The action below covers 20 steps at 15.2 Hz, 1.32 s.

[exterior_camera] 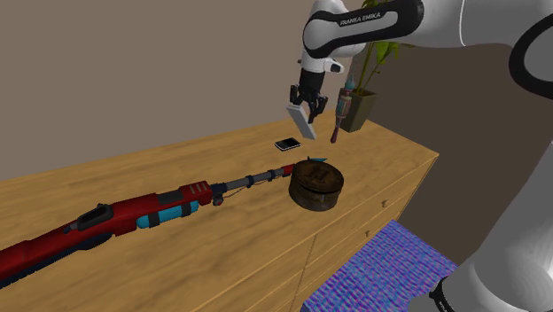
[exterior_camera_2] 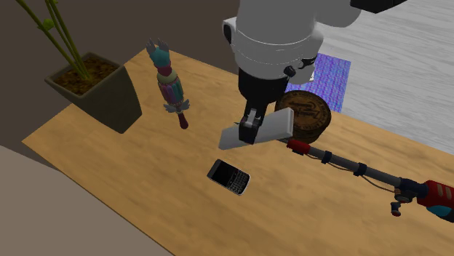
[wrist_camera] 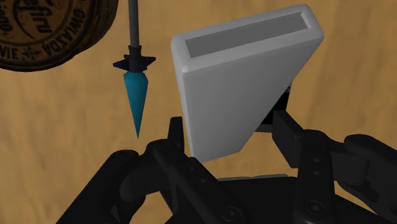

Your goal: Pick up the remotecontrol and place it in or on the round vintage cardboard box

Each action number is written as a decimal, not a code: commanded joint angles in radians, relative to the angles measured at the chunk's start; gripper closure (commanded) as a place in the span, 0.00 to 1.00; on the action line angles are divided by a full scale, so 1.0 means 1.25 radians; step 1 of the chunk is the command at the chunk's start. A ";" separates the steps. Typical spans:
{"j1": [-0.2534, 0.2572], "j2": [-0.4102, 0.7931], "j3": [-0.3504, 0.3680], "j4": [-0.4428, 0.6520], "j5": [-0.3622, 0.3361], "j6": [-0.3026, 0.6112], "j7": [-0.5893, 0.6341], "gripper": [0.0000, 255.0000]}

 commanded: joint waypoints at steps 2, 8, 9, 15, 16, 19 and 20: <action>0.006 -0.060 0.007 -0.065 0.009 0.006 0.011 1.00; 0.029 -0.229 0.031 -0.256 0.041 0.031 0.048 1.00; 0.034 -0.256 0.035 -0.284 0.047 0.032 0.054 1.00; 0.071 -0.416 0.065 -0.430 0.090 0.023 0.097 1.00; 0.078 -0.442 0.070 -0.451 0.098 0.019 0.106 1.00; 0.082 -0.449 0.074 -0.477 0.102 0.039 0.109 1.00; 0.082 -0.447 0.075 -0.486 0.102 0.050 0.108 1.00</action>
